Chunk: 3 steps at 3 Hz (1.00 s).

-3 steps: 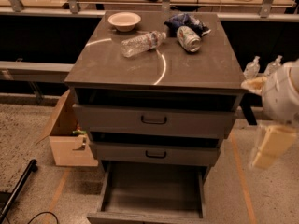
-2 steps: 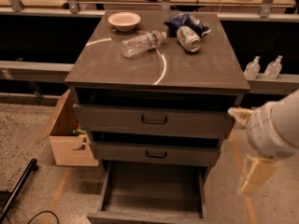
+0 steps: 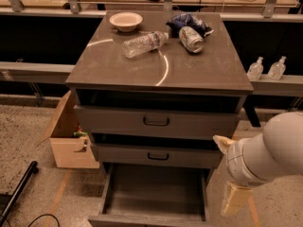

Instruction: Close bottom drawer

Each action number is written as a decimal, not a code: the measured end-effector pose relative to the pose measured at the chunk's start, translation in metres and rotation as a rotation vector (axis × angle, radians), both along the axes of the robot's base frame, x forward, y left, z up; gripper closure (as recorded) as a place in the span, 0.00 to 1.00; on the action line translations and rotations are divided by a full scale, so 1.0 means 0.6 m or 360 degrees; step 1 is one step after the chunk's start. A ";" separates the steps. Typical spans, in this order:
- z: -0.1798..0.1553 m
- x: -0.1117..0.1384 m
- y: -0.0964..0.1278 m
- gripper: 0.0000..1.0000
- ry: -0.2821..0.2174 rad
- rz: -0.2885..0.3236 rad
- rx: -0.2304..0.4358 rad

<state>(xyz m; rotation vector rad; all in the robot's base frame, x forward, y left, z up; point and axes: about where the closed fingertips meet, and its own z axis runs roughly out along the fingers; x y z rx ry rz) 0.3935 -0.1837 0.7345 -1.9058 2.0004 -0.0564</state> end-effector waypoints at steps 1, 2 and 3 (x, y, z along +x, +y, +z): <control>-0.015 0.005 -0.001 0.00 -0.0051 -0.0031 -0.0021; -0.094 0.004 -0.001 0.00 -0.0111 0.0009 -0.0087; -0.202 0.028 0.003 0.00 -0.0167 0.0110 -0.0109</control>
Offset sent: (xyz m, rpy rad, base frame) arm 0.0618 0.0104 -0.1267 -0.0510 -0.3730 0.0477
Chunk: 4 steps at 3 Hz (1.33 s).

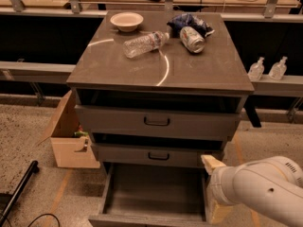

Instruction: Close bottom drawer

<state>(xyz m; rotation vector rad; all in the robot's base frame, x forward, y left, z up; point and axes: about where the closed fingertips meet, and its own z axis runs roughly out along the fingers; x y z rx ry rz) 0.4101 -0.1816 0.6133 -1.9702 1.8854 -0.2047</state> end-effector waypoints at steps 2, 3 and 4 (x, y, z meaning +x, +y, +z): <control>-0.176 0.147 0.047 0.00 -0.0170 0.0130 0.0206; -0.182 0.135 0.046 0.00 -0.0145 0.0125 0.0205; -0.183 0.136 0.042 0.00 -0.0150 0.0133 0.0185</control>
Offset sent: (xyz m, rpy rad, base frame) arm 0.1508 0.0530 -0.1644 0.1997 -0.1542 0.1034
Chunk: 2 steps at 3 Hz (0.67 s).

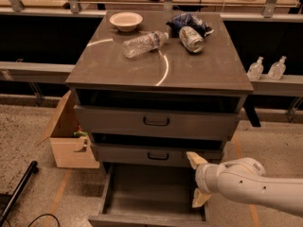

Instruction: Close bottom drawer

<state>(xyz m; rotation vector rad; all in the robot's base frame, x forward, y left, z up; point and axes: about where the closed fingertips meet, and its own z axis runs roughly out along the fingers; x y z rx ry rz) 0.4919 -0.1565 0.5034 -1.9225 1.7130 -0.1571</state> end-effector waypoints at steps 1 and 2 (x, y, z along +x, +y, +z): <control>-0.048 0.005 -0.011 0.18 -0.0006 0.0011 0.0022; -0.122 0.005 -0.002 0.41 -0.0002 0.0058 0.0081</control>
Offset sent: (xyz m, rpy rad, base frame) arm 0.0037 0.0028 -0.1383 0.1030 0.0026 0.0761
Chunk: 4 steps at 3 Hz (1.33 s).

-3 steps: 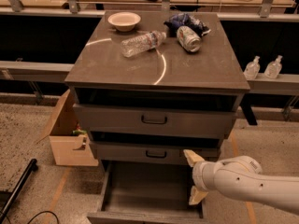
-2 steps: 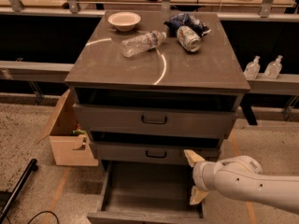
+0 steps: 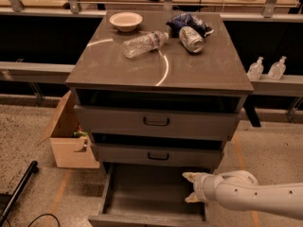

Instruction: Close bottom drawer

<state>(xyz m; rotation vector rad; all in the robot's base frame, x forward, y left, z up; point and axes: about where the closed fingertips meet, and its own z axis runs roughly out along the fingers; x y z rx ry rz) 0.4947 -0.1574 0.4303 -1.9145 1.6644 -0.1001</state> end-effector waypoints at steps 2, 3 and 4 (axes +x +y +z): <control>-0.108 -0.047 -0.005 0.87 0.0216 -0.0008 -0.0008; -0.153 -0.078 -0.017 1.00 0.0348 -0.0022 -0.0039; -0.195 -0.106 -0.013 1.00 0.0446 0.0012 -0.0050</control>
Offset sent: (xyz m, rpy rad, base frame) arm -0.0504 -0.0171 -0.1007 -0.0319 0.2537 -0.0266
